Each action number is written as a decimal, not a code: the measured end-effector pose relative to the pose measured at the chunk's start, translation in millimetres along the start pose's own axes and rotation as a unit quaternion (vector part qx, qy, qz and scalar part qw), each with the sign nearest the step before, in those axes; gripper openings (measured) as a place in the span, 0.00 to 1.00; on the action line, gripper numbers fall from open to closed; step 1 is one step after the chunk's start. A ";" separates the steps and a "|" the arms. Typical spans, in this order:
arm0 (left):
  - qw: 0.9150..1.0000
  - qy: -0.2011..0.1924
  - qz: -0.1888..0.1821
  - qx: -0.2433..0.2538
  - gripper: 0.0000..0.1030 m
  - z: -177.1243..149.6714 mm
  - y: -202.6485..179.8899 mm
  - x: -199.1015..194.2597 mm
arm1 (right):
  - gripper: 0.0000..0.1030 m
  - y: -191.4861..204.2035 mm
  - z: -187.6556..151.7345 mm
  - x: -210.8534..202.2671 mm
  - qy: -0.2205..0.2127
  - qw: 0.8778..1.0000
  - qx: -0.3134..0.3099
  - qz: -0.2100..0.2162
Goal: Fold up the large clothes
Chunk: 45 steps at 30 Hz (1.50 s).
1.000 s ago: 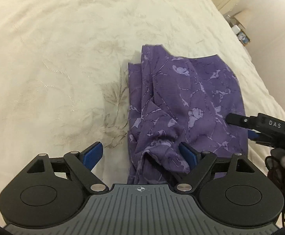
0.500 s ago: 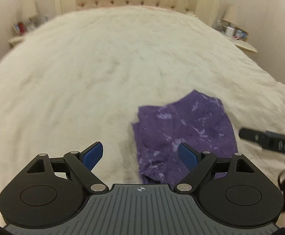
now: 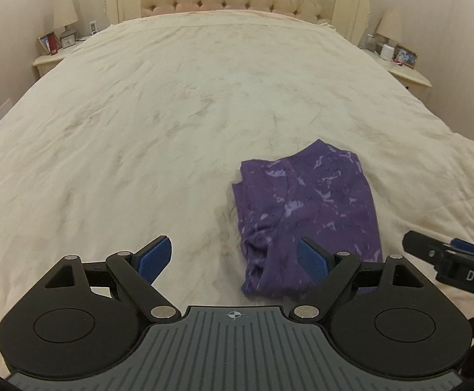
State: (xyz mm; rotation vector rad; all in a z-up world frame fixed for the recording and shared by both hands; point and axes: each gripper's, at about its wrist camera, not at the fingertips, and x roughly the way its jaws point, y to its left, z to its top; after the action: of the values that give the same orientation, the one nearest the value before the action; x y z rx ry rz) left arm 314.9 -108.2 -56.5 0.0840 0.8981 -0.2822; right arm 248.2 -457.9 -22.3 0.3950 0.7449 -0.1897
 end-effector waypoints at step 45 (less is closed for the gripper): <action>0.997 0.065 -0.027 0.022 0.81 -67.3 4.9 -36.2 | 0.99 45.1 -54.8 -78.5 0.019 0.997 -0.004 -0.076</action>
State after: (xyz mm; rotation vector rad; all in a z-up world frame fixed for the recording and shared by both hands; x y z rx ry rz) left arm 243.9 -83.3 -70.3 0.1194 1.0253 -0.3503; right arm 171.3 -391.9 8.0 0.3354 0.8125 -0.3231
